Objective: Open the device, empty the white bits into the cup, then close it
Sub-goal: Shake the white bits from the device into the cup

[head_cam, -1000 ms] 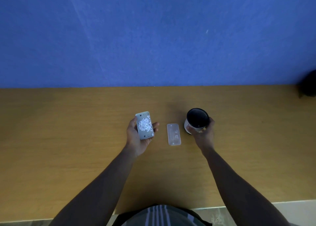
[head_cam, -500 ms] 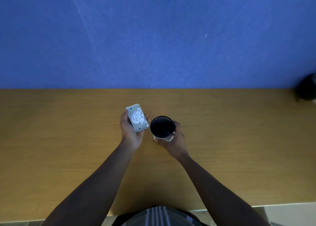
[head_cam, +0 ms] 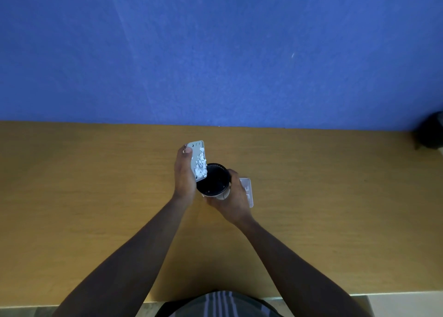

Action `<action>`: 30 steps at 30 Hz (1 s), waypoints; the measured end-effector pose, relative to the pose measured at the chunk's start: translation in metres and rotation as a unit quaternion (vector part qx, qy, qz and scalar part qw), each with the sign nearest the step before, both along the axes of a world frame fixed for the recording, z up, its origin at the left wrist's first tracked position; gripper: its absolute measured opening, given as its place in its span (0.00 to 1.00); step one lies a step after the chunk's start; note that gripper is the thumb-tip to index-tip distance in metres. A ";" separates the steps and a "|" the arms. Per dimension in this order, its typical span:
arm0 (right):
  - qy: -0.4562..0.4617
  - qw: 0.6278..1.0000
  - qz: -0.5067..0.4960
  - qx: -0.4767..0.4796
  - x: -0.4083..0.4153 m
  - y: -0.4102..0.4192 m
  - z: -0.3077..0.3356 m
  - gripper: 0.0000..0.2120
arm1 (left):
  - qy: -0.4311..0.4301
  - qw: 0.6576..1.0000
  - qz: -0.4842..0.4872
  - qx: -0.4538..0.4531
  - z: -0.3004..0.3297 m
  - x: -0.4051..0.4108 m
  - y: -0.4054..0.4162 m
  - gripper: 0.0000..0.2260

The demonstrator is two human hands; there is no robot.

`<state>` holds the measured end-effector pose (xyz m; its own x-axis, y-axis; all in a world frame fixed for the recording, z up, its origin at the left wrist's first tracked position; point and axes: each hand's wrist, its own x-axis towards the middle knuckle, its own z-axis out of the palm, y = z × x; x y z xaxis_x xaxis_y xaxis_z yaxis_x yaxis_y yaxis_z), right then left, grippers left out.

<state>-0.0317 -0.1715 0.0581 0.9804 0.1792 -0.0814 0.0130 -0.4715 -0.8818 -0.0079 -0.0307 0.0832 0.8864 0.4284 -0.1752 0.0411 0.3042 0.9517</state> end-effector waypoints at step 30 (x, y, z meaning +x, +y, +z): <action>0.010 1.000 -0.015 0.009 0.002 0.001 0.008 0.41 | -0.145 0.778 -0.211 0.574 0.002 -0.004 0.005 0.23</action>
<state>-0.0295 -0.1701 0.0663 0.9835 0.1518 -0.0985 -0.0189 -0.4548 -0.8904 -0.0119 -0.0260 0.0850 0.9215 -0.1844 0.3419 -0.3601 -0.7354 0.5740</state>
